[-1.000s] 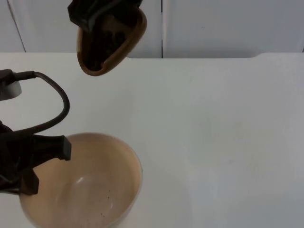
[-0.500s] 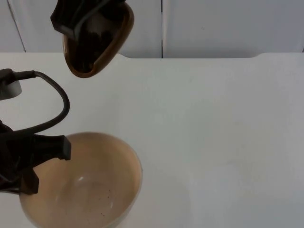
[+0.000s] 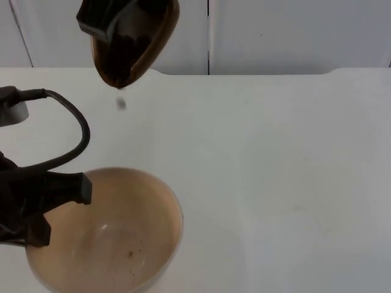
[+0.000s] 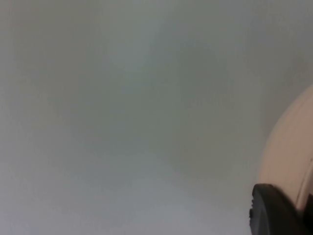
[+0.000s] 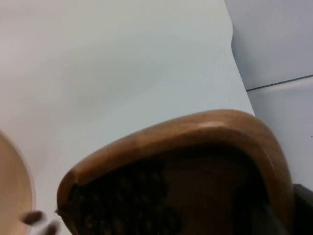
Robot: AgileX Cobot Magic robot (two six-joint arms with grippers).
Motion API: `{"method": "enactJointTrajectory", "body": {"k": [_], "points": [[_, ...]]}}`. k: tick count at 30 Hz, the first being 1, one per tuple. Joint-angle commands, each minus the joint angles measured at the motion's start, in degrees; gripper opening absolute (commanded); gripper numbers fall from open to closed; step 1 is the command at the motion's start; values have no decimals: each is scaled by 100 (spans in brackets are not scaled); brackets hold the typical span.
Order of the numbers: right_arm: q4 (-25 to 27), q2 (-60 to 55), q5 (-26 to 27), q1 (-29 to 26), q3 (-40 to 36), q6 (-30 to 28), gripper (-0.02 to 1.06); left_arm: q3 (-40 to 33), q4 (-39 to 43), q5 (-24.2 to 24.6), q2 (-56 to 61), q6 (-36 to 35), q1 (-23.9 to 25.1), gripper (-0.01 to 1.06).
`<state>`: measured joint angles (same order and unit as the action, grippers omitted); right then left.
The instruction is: Pick up the bowl with the left hand and pour the coffee beans from the cup into the bowl with the right hand.
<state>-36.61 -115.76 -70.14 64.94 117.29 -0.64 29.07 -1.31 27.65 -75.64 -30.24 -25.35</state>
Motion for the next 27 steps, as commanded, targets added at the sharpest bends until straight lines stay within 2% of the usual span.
{"method": "enactJointTrajectory", "body": {"k": [1, 12, 18, 27], "points": [[-69, 77, 17, 44, 15, -7, 0, 45, 31, -79, 9, -13, 15, 0], [-128, 77, 17, 114, 15, -7, 0, 45, 55, -79, 9, -13, 15, 0], [-728, 77, 17, 369, 15, 64, 0, 45, 47, -90, 9, -13, 15, 0], [-1257, 77, 17, 576, 15, 116, 0, 45, 47, -90, 9, -13, 15, 0]]}}
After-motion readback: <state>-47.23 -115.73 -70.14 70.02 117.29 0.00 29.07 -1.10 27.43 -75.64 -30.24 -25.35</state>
